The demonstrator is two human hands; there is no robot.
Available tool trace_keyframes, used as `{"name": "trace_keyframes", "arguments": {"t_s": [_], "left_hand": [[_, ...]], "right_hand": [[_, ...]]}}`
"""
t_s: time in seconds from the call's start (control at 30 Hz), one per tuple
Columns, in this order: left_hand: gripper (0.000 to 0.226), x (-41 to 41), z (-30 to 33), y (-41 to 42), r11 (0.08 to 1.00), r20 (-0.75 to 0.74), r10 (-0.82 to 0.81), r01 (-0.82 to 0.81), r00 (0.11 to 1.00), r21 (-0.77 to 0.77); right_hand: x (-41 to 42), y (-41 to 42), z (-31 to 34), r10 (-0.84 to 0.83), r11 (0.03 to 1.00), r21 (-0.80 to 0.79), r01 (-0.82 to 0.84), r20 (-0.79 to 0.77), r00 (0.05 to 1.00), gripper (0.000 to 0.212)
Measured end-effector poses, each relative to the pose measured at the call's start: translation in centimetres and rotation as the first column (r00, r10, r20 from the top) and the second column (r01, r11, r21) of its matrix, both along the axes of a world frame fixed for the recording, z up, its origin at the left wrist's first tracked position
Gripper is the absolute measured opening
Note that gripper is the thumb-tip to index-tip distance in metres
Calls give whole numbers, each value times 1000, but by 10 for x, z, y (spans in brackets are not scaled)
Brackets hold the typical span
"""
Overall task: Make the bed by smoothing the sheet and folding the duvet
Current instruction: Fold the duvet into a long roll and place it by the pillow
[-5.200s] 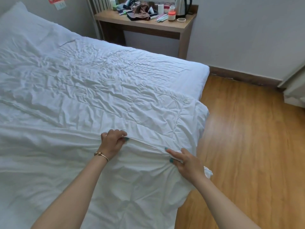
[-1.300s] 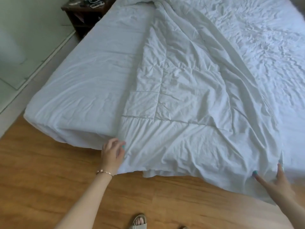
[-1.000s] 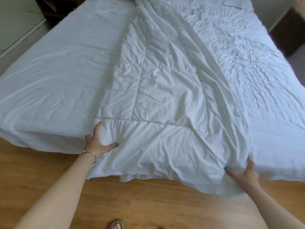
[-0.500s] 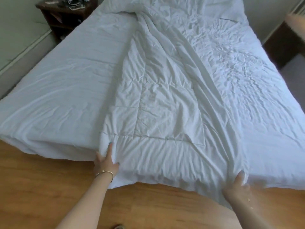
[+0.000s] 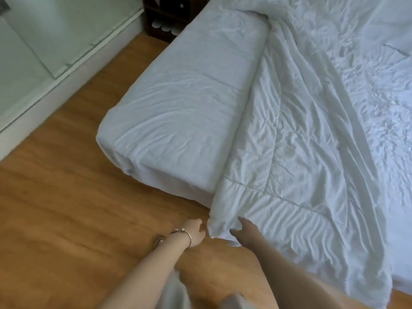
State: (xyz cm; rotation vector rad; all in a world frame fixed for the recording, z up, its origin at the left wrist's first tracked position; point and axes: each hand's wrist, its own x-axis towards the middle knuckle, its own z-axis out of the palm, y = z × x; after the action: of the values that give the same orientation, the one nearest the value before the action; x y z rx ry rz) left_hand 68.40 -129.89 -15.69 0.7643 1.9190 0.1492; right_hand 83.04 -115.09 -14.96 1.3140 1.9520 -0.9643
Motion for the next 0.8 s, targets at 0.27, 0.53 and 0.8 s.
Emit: {"name": "trace_keyframes", "arguments": {"t_s": [0.27, 0.53, 0.8], "left_hand": [[34, -165, 28, -107, 954, -14, 281, -281, 960, -106], [48, -340, 24, -160, 877, -40, 447, -447, 894, -176], [39, -539, 38, -184, 838, -80, 505, -511, 859, -195]], "right_hand": [[-224, -108, 13, 375, 920, -133, -370, 18, 927, 63], [-423, -157, 0, 554, 817, -179, -549, -26, 832, 55], [-655, -172, 10, 556, 794, -263, -549, -53, 830, 51]]}}
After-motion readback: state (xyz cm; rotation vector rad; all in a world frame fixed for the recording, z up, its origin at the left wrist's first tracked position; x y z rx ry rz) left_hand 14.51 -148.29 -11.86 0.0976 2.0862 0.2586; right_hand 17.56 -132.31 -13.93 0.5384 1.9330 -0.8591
